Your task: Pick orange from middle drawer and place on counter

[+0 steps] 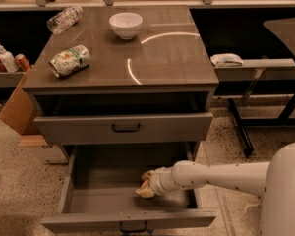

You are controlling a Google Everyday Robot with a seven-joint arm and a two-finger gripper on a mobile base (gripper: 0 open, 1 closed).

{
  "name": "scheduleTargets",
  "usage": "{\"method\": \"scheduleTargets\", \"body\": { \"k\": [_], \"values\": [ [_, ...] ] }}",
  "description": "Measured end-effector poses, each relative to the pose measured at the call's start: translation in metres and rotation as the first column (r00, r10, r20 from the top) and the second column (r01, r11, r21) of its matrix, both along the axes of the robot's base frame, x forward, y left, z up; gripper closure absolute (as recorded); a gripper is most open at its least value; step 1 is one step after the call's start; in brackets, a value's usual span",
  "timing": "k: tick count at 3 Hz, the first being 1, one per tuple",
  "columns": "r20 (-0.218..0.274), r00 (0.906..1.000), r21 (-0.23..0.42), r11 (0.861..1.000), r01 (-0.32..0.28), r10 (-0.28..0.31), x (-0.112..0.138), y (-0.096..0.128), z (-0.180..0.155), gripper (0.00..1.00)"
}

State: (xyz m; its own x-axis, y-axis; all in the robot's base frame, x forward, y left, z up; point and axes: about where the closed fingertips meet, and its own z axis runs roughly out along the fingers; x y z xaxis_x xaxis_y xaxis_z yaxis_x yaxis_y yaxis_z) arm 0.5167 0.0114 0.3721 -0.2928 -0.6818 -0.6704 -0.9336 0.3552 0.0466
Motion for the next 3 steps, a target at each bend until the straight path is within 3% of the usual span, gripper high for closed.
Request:
{"method": "scheduleTargets", "body": {
  "k": [1,2,3],
  "values": [
    [0.0,1.0,0.0,1.0,0.0,0.0,0.0,0.0,0.0,0.11],
    [-0.001,0.9999,0.022,1.0,-0.013,0.013,-0.005,0.003,0.012,0.0],
    [-0.008,0.9998,0.022,1.0,-0.016,0.016,-0.006,0.004,0.009,0.04]
  ]
}}
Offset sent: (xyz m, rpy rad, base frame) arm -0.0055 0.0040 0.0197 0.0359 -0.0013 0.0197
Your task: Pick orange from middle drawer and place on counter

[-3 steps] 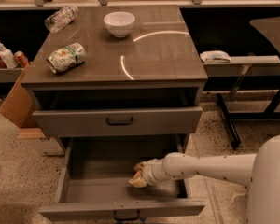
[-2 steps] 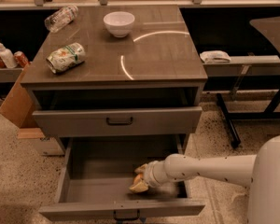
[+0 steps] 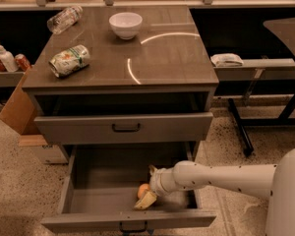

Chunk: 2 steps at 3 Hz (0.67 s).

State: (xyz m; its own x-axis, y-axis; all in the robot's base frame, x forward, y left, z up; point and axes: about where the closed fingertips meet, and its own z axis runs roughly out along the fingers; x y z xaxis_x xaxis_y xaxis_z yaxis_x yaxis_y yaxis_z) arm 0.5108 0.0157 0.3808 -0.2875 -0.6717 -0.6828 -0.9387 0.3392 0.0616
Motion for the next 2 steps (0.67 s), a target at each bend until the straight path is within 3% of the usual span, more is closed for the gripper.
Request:
{"method": "scheduleTargets", "body": {
  "k": [2],
  "values": [
    [-0.03,0.9995,0.008,1.0,-0.005,0.006,-0.006,0.002,-0.0138,0.5]
  ]
}}
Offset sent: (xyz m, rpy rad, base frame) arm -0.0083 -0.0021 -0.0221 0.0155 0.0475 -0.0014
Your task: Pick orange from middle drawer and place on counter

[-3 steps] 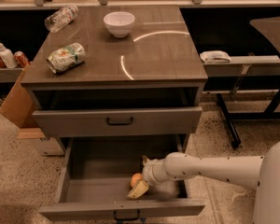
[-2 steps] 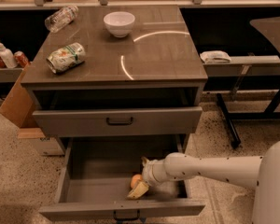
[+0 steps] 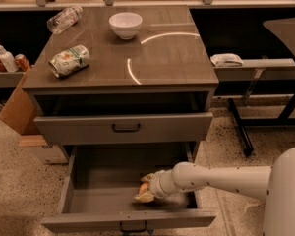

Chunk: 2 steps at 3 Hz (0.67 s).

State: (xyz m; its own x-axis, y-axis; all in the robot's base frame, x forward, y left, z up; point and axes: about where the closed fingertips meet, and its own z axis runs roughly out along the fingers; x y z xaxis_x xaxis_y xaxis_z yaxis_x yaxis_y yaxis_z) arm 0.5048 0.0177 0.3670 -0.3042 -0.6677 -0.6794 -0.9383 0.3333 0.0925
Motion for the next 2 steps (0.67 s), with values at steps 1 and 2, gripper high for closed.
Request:
{"method": "scheduleTargets", "body": {
  "k": [1,2],
  "values": [
    [0.007,0.9999,0.013,1.0,0.009,-0.009,-0.001,-0.006,0.0,0.72],
    [0.051,0.9987,0.043,0.999,0.005,-0.007,-0.002,-0.011,0.016,0.96]
  ]
}}
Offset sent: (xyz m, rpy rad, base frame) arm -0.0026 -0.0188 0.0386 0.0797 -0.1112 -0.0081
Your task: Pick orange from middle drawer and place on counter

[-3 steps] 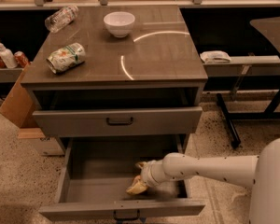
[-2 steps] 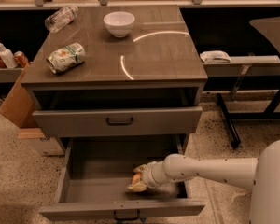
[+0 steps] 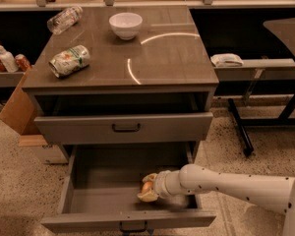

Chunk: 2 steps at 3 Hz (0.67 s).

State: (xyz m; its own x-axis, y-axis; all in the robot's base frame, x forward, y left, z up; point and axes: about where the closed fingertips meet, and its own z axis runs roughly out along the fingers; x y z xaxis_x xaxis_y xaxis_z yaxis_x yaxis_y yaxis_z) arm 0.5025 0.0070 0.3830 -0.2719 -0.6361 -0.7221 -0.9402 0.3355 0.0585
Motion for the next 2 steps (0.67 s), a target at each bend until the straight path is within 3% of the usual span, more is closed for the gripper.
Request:
{"method": "scheduleTargets", "body": {
  "k": [1,2],
  "values": [
    [0.085,0.9961,0.08,0.996,-0.03,0.024,0.001,-0.007,0.038,1.0],
    [0.203,0.9787,0.143,0.988,-0.058,0.028,0.0,-0.032,0.094,1.0]
  ]
}}
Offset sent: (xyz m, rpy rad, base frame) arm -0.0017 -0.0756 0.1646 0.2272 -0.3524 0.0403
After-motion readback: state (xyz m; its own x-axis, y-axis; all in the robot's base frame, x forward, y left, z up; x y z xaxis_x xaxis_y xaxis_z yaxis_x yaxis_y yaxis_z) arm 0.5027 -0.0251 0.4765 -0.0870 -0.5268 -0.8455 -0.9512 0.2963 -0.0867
